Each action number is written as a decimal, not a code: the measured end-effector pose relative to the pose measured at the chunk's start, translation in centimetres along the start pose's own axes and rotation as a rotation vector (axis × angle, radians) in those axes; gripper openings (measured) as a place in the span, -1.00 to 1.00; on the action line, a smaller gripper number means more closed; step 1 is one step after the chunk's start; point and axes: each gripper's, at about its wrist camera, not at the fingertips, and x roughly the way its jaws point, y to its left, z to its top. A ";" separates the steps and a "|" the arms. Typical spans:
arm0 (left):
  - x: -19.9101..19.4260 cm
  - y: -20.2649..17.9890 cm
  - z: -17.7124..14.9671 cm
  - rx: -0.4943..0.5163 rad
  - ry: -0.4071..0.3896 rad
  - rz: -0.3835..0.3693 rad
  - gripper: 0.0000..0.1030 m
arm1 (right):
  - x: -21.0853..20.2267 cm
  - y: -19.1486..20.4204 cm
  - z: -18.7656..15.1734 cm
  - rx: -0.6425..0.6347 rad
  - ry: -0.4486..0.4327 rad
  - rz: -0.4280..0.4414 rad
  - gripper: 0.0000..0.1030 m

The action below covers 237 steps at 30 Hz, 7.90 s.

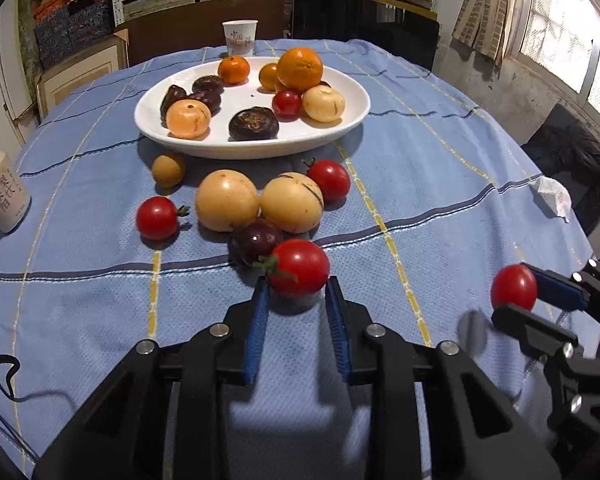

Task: Organize fruits
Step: 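Grasp a red tomato with the right tool while the left grasps another tomato, then carry both red tomatoes over the white plate and open both tools, then lower the open right tool around a red tomato on the cloth, then grasp the red tomato with the right tool while the left grasps a dark purple fruit, then carry the tomato and dark purple fruit over the white plate and open both tools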

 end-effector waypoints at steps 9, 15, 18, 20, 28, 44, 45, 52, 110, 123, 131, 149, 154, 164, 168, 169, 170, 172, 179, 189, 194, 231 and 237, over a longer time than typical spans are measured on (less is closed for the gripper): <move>-3.3 1.6 -0.7 -0.021 -0.045 -0.009 -0.47 | -0.1 0.3 0.1 -0.005 0.000 0.007 -0.41; -2.3 1.5 -1.3 -0.012 -0.004 -0.031 -0.43 | 0.1 0.7 -0.1 -0.010 0.011 0.009 -0.41; -2.1 0.3 -1.9 0.030 -0.001 -0.022 -0.26 | 0.0 0.7 -0.1 -0.005 0.012 0.006 -0.41; -2.0 0.1 -2.3 0.038 0.001 -0.020 -0.06 | -0.1 0.6 -0.1 -0.003 0.008 0.004 -0.41; -0.9 1.7 -2.4 -0.035 0.027 -0.040 -0.29 | -0.1 0.8 -0.2 -0.006 0.006 0.014 -0.41; -8.0 3.6 -0.7 -0.069 -0.111 -0.095 -0.38 | -0.7 0.0 1.3 -0.004 -0.031 0.000 -0.41; -8.6 3.7 -0.5 -0.068 -0.124 -0.094 -0.38 | -0.8 0.0 1.6 -0.009 -0.038 0.000 -0.41; -9.8 5.2 4.5 -0.067 -0.177 -0.094 -0.38 | -1.3 0.1 6.9 -0.076 -0.117 -0.004 -0.41; -9.8 8.7 -2.3 -0.167 -0.223 0.164 0.91 | 5.1 2.1 5.8 0.020 0.022 -0.038 0.10; -8.4 9.2 -3.4 -0.183 -0.169 0.161 0.91 | 7.4 3.4 4.7 -0.016 0.089 -0.021 0.10; -8.0 9.0 -3.6 -0.183 -0.155 0.129 0.91 | 8.2 4.1 6.1 -0.037 0.064 -0.024 0.09; -7.2 9.2 -4.0 -0.184 -0.138 0.078 0.91 | 8.9 0.8 8.1 -0.008 0.048 -0.084 0.07; -7.3 9.3 -3.8 -0.194 -0.141 0.066 0.91 | 9.6 -0.5 8.0 -0.003 0.060 -0.135 0.07; -7.2 8.8 -3.6 -0.182 -0.129 0.062 0.91 | 13.6 -1.6 9.0 0.033 0.157 -0.144 -0.44; -7.6 8.3 -2.7 -0.157 -0.132 0.057 0.91 | 11.1 -0.5 8.0 0.010 0.132 -0.102 -0.45; -7.9 7.9 -2.3 -0.138 -0.142 0.064 0.91 | 10.0 -0.1 7.6 -0.001 0.112 -0.089 -0.45; -8.0 7.7 -1.9 -0.121 -0.150 0.073 0.91 | 9.0 0.4 7.1 -0.011 0.097 -0.072 -0.45; -8.0 6.8 -0.9 -0.076 -0.154 0.094 0.91 | 6.6 1.3 5.7 -0.042 0.068 -0.029 -0.45; -3.8 2.9 1.1 0.051 -0.085 0.105 0.90 | 2.2 2.6 1.6 -0.063 0.043 0.010 -0.45; 0.7 1.7 1.2 0.034 -0.004 0.118 0.65 | 1.2 1.5 -0.4 -0.029 0.025 -0.012 -0.45; 1.6 1.6 1.3 0.041 0.002 0.144 0.14 | 1.4 1.6 -0.6 -0.026 0.027 0.004 -0.44; -10.5 6.1 6.7 -0.033 -0.249 0.006 -0.45 | -2.0 0.6 9.5 -0.096 -0.139 0.020 -0.44; -5.9 6.9 13.3 -0.049 -0.210 0.009 -0.45 | 2.1 0.0 16.3 -0.174 -0.174 -0.009 -0.44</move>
